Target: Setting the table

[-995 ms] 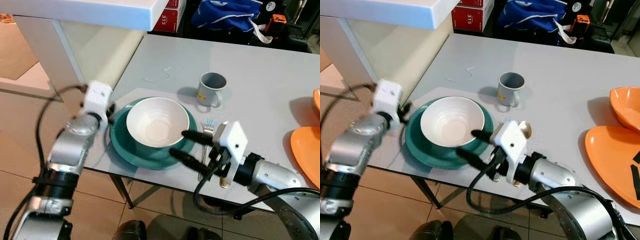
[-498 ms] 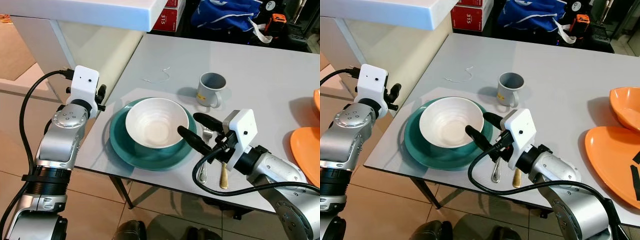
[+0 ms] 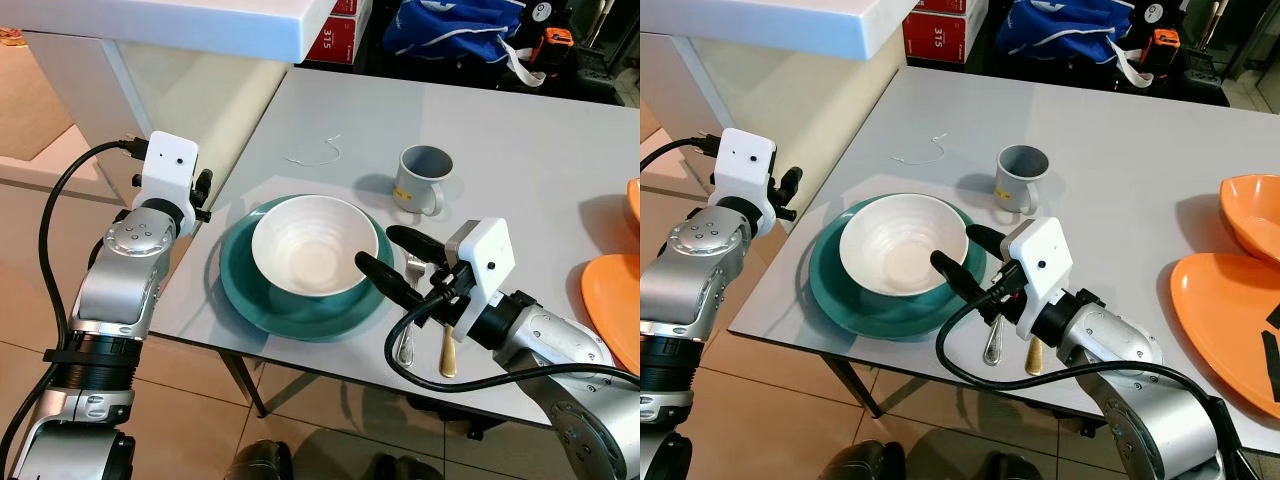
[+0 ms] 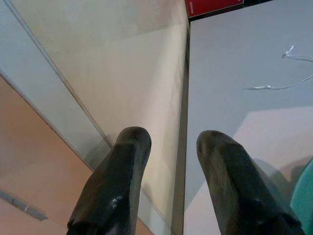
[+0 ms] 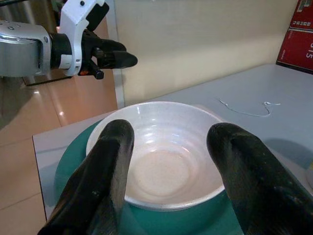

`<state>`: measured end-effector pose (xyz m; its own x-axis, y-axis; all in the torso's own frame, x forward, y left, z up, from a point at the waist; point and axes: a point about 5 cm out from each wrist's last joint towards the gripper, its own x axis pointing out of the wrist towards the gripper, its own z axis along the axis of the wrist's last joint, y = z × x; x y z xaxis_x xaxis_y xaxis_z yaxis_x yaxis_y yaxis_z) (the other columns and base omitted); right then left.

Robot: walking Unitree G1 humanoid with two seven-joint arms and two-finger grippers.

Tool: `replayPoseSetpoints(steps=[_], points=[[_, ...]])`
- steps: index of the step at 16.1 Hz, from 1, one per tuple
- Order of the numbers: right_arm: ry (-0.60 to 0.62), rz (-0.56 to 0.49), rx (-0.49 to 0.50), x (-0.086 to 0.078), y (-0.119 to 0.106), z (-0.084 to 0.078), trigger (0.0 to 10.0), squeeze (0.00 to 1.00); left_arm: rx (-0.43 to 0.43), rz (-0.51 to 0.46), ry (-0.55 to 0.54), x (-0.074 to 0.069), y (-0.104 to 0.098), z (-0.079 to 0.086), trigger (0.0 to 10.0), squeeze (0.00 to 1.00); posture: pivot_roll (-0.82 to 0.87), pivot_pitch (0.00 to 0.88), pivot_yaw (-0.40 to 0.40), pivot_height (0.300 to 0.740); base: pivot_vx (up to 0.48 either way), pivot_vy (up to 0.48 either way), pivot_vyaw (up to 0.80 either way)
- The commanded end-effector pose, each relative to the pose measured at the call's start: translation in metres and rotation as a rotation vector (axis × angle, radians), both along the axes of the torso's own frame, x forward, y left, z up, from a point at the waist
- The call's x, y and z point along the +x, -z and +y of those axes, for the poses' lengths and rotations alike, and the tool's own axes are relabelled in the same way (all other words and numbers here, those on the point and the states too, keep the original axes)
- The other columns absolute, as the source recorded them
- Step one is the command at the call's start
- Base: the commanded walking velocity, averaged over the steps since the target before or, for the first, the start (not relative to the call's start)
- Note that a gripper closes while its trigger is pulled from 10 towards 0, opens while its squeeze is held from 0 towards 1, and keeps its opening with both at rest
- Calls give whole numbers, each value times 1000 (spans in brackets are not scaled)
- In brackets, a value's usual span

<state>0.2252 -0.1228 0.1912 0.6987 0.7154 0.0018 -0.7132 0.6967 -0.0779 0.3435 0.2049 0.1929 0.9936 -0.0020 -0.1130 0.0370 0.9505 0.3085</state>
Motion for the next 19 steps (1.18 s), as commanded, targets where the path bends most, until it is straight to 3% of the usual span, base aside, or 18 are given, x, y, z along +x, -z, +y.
replayPoseSetpoints(steps=[1, 2, 3, 4, 10, 12, 14, 19], points=[[15, -13, -4, 1, -2, -3, 10000, 0, 3, -4, -4, 0, -1, 1, 10000, 0, 6, 83, 45, 740, 0, 0, 0], [215, -31, 127, 15, -8, -13, 10000, 0, -40, -70, 164, -17, -9, -14, 10000, 0, 39, 65, -10, 740, 0, 0, 0], [396, -42, 267, 26, -13, -26, 10000, 0, -77, -119, 339, -39, -15, -31, 10000, 0, 39, 65, -11, 740, 0, 0, 0], [427, -41, 292, 28, -14, -28, 10000, 0, -82, -127, 371, -44, -17, -33, 10000, 0, 44, 65, -17, 740, 0, 0, 0], [420, -45, 299, 33, -15, -23, 10000, 0, -64, -140, 337, -49, -20, -28, 10000, 0, 56, 59, -14, 740, 0, 0, 0], [462, 3, 265, 36, -6, -24, 10000, 0, -82, -118, 279, -47, -19, -22, 10000, 0, 68, 54, -15, 740, 0, 0, 0], [543, 27, 267, 37, 3, -26, 10000, 0, -72, -100, 268, -51, -12, -28, 10000, 0, 82, 52, -14, 740, 0, 0, 0], [578, 54, 303, 42, 4, -23, 10000, 0, -76, -127, 239, -50, -11, -35, 10000, 0, 89, 25, -22, 740, 0, 0, 0]])
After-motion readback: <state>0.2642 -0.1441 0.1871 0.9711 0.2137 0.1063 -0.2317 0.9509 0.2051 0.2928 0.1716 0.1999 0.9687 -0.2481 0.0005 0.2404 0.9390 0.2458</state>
